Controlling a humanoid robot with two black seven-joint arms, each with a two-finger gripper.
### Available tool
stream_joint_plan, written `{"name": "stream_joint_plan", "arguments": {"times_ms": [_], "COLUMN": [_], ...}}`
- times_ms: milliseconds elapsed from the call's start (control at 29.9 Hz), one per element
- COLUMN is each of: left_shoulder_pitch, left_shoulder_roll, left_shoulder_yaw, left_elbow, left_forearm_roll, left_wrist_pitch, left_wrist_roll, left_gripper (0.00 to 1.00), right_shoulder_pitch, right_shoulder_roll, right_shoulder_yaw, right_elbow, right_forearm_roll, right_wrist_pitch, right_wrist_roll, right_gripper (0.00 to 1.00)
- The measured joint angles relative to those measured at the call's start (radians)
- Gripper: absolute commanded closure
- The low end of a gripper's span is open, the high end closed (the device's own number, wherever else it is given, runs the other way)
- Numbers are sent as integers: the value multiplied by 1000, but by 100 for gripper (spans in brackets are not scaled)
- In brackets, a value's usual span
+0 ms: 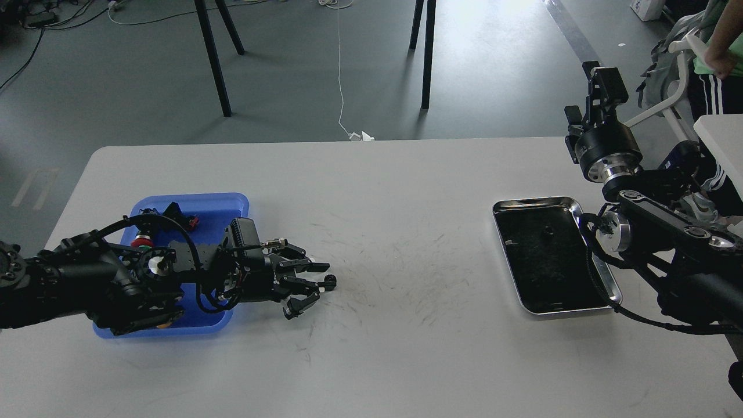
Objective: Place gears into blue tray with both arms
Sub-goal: 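Close the left gripper on the black part on the table, then carry the black part into the blue tray and open the left gripper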
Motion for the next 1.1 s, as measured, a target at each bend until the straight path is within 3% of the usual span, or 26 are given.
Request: {"name": "stream_joint_plan", "arguments": {"times_ms": [535, 735, 1103], "left_shoulder_pitch": [15, 15, -37], "left_shoulder_roll": [5, 18, 196], "left_shoulder_yaw": [-7, -48, -85], "left_elbow": [6, 3, 2], "left_forearm_roll": [-1, -6, -16], "left_wrist_pitch": [24, 25, 25], "left_wrist_roll": [0, 0, 0], "left_gripper": [82, 82, 82], "right_shoulder_pitch": [-1, -9, -10], "right_shoulder_roll": [1, -2, -1], "right_shoulder_yaw": [-2, -2, -2], "right_elbow": [-2, -1, 0], "right_forearm_roll": [-1, -2, -3], "right_wrist_pitch": [0, 0, 0], "right_wrist_roll": [0, 0, 0], "right_gripper": [5, 5, 5]}}
